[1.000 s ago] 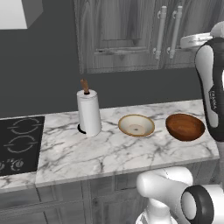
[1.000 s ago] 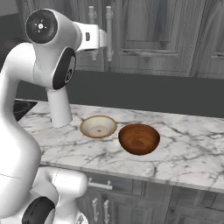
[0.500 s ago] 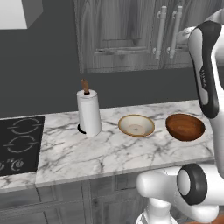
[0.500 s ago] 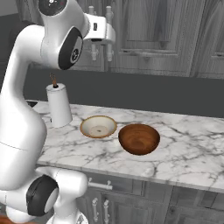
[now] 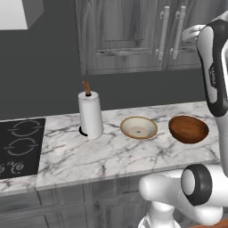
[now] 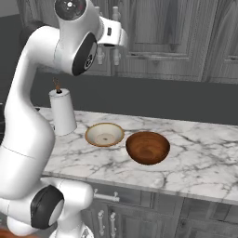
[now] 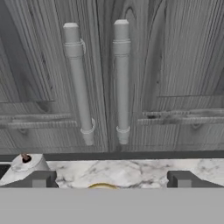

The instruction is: Open the cabinet. Pick the bowls from the counter and place them in the cabinet. Then close the cabinet.

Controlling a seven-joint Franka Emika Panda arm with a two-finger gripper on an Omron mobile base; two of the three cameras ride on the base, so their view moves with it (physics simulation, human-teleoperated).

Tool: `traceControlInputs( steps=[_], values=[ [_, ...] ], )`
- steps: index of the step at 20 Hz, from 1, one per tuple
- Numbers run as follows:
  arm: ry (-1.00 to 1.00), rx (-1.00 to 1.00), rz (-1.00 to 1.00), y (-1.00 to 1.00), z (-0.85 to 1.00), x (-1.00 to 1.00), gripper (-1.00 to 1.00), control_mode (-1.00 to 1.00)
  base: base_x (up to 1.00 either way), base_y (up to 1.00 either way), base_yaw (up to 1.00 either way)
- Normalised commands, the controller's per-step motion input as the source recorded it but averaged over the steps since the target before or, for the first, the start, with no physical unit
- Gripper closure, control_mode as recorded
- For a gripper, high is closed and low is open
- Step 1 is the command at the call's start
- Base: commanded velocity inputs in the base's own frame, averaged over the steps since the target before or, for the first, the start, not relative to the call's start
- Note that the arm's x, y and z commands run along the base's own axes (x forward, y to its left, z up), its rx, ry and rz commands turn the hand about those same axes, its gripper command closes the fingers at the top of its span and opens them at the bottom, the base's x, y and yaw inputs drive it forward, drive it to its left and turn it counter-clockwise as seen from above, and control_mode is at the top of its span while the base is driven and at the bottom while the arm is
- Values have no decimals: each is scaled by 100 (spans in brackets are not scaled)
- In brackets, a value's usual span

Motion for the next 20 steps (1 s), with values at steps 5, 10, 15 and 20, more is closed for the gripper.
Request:
traceControlInputs(
  steps=[5, 10, 15, 20],
  values=[
    [-4, 7, 0, 0, -27, 30, -100, -100, 0, 0, 0],
    [0, 0, 0, 0, -7, 50, -100, -100, 0, 0, 0],
    [0, 0, 0, 0, -9, 53, -100, -100, 0, 0, 0],
    [0, 0, 0, 0, -10, 51, -100, -100, 0, 0, 0]
  ],
)
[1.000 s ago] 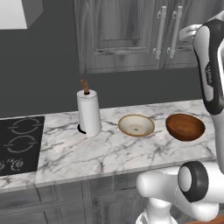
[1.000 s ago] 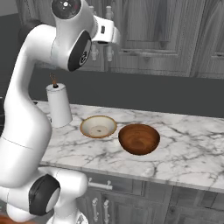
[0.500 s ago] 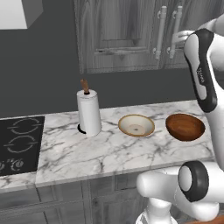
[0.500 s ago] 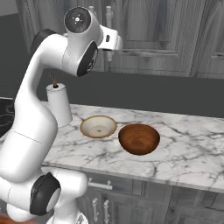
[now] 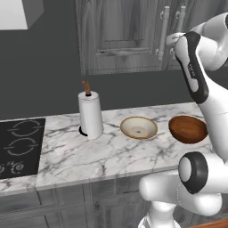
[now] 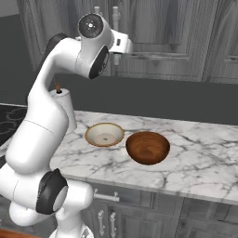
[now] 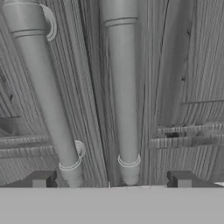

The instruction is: Open the cabinet. Pick the bowls from the counter and place them in the cabinet. Then close the cabinet.

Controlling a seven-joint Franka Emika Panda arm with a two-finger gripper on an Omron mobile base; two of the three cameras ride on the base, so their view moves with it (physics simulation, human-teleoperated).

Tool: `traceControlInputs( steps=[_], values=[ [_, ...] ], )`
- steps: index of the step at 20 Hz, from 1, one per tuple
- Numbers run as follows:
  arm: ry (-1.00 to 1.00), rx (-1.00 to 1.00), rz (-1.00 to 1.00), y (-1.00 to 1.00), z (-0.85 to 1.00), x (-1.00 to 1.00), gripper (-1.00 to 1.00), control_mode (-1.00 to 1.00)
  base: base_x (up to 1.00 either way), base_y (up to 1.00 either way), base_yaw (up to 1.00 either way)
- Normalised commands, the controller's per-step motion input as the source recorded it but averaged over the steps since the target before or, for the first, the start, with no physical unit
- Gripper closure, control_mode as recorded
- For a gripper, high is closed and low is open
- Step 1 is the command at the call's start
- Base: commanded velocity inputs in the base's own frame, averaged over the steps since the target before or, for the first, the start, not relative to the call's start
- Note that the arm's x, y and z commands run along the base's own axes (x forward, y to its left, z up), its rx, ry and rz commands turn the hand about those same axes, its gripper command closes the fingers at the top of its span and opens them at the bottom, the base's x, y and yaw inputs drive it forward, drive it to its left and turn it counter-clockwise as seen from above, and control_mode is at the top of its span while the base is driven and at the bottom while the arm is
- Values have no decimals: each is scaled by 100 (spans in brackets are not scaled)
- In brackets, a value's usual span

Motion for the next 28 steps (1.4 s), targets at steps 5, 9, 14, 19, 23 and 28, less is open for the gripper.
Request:
traceControlInputs(
  steps=[5, 9, 14, 19, 23, 28],
  values=[
    [0, 0, 0, -1, -5, 51, -100, -100, 0, 0, 0],
    [0, 0, 0, -3, -5, 49, -100, -100, 0, 0, 0],
    [0, 0, 0, -9, -2, 46, -100, -100, 0, 0, 0],
    [0, 0, 0, -4, -6, 35, -100, -100, 0, 0, 0],
    [-1, 0, 0, 0, -19, 37, 100, -100, 0, 0, 0],
    [-1, 0, 0, 0, -23, 32, 100, -100, 0, 0, 0]
  ],
)
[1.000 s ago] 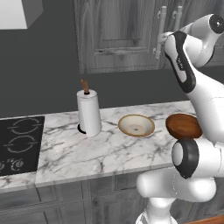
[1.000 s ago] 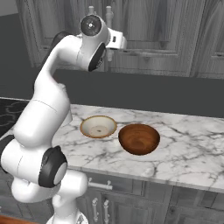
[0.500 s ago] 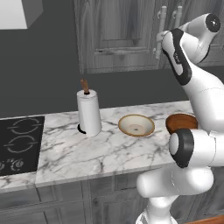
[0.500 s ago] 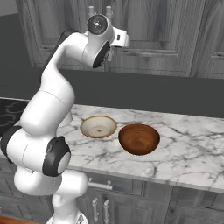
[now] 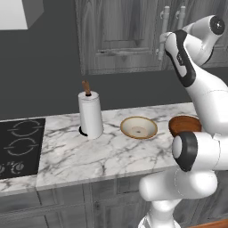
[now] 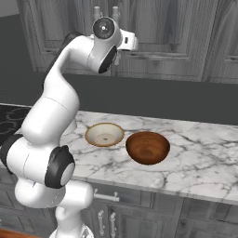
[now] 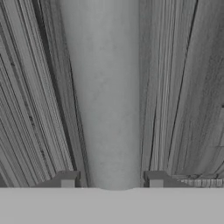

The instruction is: Open the cabinet. Pick the bowls from the counter and place them in the cabinet. Then close the cabinet.

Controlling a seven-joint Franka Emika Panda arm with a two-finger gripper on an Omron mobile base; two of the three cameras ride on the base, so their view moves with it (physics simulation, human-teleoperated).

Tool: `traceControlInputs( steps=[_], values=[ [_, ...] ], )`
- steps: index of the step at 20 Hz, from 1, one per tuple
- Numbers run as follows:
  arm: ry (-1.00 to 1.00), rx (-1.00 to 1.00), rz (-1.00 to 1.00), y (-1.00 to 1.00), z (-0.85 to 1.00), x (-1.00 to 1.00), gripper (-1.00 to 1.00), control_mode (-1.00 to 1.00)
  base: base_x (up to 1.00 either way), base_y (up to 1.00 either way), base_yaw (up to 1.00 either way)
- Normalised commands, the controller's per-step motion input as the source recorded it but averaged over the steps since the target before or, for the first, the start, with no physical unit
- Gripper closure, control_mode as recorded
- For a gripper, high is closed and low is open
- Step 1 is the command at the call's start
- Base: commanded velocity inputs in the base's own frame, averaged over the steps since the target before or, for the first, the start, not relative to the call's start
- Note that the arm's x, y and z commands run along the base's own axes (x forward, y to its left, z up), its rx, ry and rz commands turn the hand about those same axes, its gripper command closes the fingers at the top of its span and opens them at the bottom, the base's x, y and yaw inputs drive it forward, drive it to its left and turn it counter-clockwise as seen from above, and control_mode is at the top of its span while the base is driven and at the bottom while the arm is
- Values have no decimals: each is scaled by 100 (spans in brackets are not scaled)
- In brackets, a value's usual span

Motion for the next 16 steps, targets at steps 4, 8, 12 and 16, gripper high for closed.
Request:
traceControlInputs(
  steps=[4, 8, 12, 16],
  values=[
    [0, 0, 3, -4, -19, 34, 100, -100, 0, 0, 0],
    [0, 0, 6, -1, -27, 37, 100, -100, 0, 0, 0],
    [-5, 0, 3, 0, -30, 44, 100, -100, 0, 0, 0],
    [-9, 0, 9, -4, -53, 49, 100, -100, 0, 0, 0]
  ],
)
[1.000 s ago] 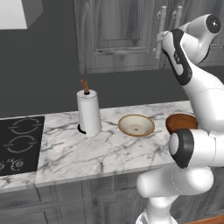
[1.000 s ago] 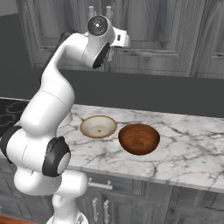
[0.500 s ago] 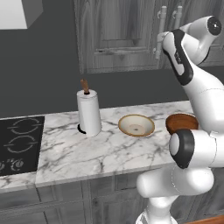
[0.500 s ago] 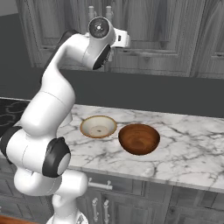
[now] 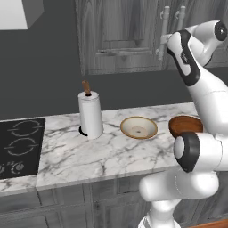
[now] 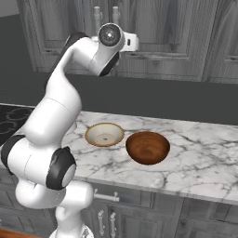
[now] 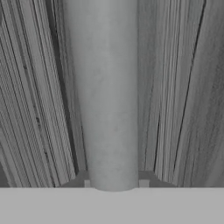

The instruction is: Open the cabinet. Pick the bowls from the counter and place them in the cabinet. Then close the cabinet.

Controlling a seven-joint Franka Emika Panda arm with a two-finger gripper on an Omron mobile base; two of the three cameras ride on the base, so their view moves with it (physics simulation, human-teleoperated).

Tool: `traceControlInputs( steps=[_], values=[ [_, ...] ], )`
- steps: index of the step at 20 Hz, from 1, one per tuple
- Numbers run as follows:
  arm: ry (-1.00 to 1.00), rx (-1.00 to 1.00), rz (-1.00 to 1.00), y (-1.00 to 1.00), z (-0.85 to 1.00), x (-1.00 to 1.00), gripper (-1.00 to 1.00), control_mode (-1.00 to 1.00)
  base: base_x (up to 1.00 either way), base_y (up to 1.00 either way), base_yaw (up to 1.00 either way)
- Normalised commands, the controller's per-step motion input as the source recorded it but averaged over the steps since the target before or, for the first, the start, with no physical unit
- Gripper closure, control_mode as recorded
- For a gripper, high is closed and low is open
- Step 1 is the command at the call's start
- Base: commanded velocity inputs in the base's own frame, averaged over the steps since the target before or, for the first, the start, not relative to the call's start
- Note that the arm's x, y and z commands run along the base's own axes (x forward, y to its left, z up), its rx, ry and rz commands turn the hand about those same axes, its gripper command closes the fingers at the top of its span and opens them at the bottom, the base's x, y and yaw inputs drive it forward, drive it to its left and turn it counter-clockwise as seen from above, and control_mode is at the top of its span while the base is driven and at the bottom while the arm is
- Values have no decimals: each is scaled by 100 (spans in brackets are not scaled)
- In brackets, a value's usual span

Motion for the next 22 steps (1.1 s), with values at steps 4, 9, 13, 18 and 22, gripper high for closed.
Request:
traceControlInputs(
  steps=[4, 9, 13, 18, 22],
  values=[
    [-2, -5, 9, 0, -100, 100, 100, -100, 0, 0, 0],
    [-1, -3, 5, -5, -84, 96, 100, -100, 0, 0, 0],
    [1, 8, -3, -95, 0, -30, 100, -100, 0, 0, 0],
    [-4, 15, -16, -100, 0, -99, 100, -100, 0, 0, 0],
    [-10, 14, -18, -100, 0, -100, 100, -100, 0, 0, 0]
  ],
)
